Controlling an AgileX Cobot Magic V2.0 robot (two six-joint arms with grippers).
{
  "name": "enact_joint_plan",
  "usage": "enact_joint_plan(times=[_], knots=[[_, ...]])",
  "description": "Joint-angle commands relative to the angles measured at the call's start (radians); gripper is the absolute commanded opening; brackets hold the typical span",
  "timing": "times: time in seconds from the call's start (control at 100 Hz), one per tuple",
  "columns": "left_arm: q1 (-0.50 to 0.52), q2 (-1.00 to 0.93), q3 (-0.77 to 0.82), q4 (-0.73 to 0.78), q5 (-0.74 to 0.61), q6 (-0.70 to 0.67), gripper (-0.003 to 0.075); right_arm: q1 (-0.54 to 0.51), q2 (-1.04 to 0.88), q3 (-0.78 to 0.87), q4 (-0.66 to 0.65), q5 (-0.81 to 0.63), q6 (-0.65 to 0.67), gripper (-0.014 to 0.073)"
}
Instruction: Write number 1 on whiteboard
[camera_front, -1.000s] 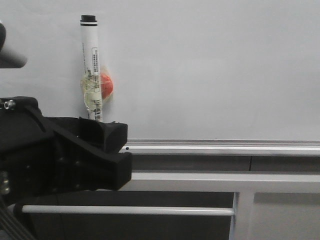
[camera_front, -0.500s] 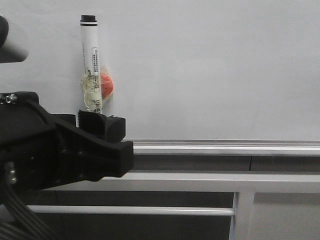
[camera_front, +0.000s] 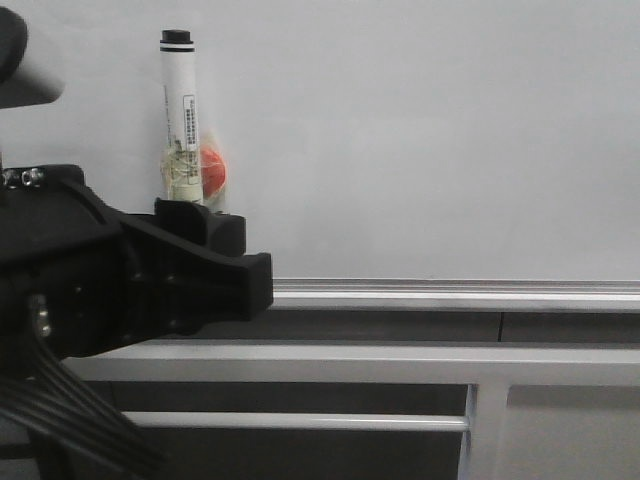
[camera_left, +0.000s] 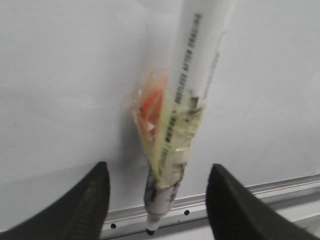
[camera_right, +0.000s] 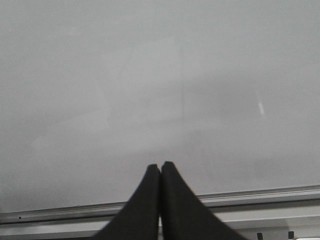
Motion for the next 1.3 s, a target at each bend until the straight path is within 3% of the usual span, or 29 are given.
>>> enact_joint_plan(times=[0.0,0.05,0.44,0.61,0.89,1.13,1.29], knots=[[0.002,-0.024,-0.018,0.009,-0.234,-0.002,0.0128,-0.006,0.022,-0.031,0.009,-0.069,-0.014,-0.0043],[0.002,-0.024,-0.018,0.009,-0.234,-0.002,-0.0021,-0.006,0.022,-0.031,0.009,-0.069,-0.014,-0.0043],[0.002,-0.028,-0.006,0.102,-0.234,0.002,-0.0020,-0.006,0.022,-0.031,0.009,-0.069,-0.014,-0.0043],[0.002,-0.028,-0.006,0.260,-0.232,0.105,-0.0020,-0.006,0.022,-0.031,0.002,-0.069,-0.016,-0.0043],[0.002,-0.033,-0.006,0.383,-0.227,0.236,-0.0020,-0.006,0.022,-0.031,-0.011,-0.069,-0.016,-0.0043],[0.002,-0.079,-0.052,0.443,0.057,0.237,-0.0020,-0.006,0.022,-0.033,0.039,-0.118,-0.007,-0.0043],[0.002,-0.140,-0.124,0.464,0.306,0.297,-0.0020,0.001,0.031,-0.039,0.082,-0.056,-0.007,-0.0043]])
